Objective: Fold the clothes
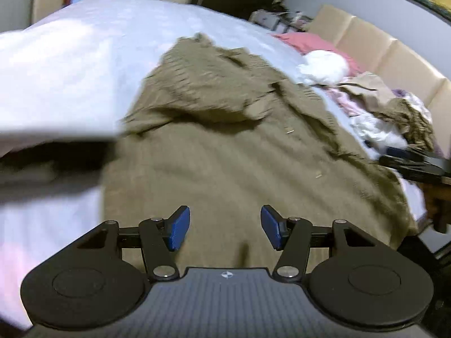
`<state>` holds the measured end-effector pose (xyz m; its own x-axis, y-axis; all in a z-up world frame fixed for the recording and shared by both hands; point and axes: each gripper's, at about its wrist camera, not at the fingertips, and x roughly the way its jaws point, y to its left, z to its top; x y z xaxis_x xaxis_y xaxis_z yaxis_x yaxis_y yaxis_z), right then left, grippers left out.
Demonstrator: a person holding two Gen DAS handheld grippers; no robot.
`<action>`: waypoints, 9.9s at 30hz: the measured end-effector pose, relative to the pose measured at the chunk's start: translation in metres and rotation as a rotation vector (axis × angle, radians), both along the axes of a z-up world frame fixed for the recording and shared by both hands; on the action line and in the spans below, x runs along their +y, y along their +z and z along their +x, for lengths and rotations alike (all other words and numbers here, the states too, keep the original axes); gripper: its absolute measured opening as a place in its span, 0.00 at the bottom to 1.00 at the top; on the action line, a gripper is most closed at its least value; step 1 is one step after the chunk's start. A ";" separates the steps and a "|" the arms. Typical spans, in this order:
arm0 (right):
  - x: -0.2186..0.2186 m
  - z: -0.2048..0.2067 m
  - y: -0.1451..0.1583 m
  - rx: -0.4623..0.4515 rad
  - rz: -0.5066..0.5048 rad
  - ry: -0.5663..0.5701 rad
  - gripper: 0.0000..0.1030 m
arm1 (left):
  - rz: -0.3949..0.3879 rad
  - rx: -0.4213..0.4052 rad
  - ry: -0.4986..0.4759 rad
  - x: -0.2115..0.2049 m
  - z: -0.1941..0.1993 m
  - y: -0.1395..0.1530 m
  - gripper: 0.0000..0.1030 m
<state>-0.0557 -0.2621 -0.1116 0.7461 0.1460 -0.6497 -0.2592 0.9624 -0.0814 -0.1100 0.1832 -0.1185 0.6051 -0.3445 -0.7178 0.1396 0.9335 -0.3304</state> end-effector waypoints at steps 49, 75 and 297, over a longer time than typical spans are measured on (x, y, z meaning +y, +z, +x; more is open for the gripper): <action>-0.114 -0.092 -0.031 0.192 0.610 -0.283 0.04 | -0.151 0.003 -0.552 -0.272 0.135 0.015 0.58; 0.005 -0.092 0.024 0.240 0.130 -0.016 0.37 | -0.331 0.136 -0.292 -0.201 0.175 -0.023 0.58; -0.045 -0.046 -0.045 0.556 0.660 0.046 0.06 | -0.183 0.356 0.012 0.043 -0.036 -0.045 0.01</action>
<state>-0.1013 -0.3068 -0.1568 0.3292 0.6440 -0.6906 -0.1351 0.7560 0.6405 -0.1463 0.2262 -0.1637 0.3339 -0.4808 -0.8108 -0.0242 0.8555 -0.5173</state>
